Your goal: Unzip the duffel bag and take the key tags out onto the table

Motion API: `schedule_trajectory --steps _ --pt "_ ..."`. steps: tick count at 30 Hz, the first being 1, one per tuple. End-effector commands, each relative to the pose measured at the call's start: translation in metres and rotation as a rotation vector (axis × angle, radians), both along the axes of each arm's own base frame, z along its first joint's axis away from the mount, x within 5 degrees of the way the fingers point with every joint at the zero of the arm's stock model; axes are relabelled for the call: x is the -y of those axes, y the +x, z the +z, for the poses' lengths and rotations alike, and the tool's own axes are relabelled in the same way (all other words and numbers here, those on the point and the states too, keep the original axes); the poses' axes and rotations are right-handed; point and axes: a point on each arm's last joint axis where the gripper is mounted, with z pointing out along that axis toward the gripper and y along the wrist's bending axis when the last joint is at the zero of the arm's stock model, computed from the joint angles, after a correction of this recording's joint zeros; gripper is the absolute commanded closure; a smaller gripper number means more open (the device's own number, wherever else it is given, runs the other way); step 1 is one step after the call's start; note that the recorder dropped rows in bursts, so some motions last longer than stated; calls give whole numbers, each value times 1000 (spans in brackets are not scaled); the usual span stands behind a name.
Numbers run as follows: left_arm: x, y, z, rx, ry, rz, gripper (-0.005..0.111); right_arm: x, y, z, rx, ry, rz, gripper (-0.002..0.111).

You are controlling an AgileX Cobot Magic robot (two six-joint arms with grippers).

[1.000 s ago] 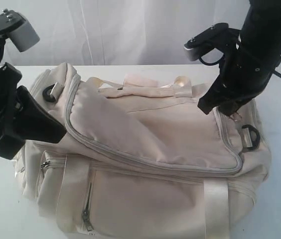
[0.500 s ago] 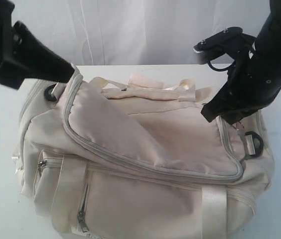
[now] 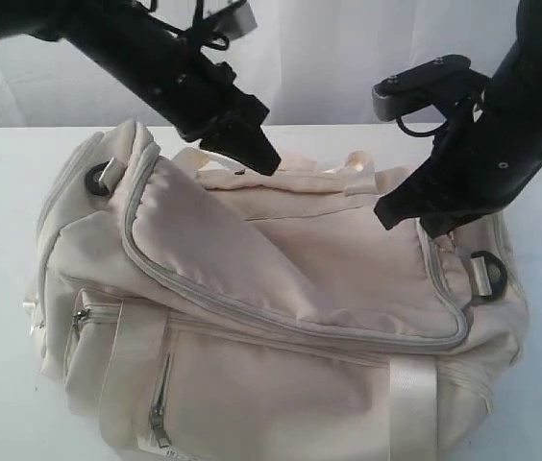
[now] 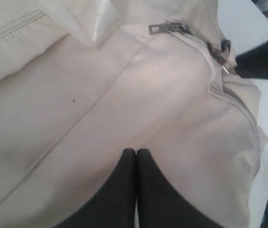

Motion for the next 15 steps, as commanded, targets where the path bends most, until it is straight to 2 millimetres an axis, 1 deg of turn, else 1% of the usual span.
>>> schedule_trajectory --steps 1,2,3,4,6,7,8,9,10,11,14,15 --pt "19 41 -29 -167 -151 17 107 0 0 3 18 40 -49 108" --pt "27 52 -38 -188 -206 28 107 0 0 3 20 41 -49 108" --pt "30 57 -42 -194 -233 29 107 0 0 3 20 41 -49 108" --pt "36 63 -47 -192 -280 21 104 0 0 3 20 41 -49 108" --pt "41 73 -56 -195 -325 47 88 0 -1 3 15 38 -49 108" --pt "43 78 -63 -197 -331 61 73 0 -1 3 10 36 -50 108" --pt "45 80 -66 -202 -336 63 61 0 -1 3 9 35 -50 108" --pt "48 80 -70 -203 -347 57 47 0 -1 3 9 35 -50 108" --pt "52 80 -72 -192 -355 57 39 0 -1 3 9 35 -50 108" --pt "59 79 -75 -173 -351 66 36 0 -1 3 9 35 -50 108" --pt "78 75 -83 -123 -343 76 38 0 -2 3 4 32 -50 108" --pt "85 73 -91 -134 -338 80 39 1 -2 2 -2 28 -50 108"
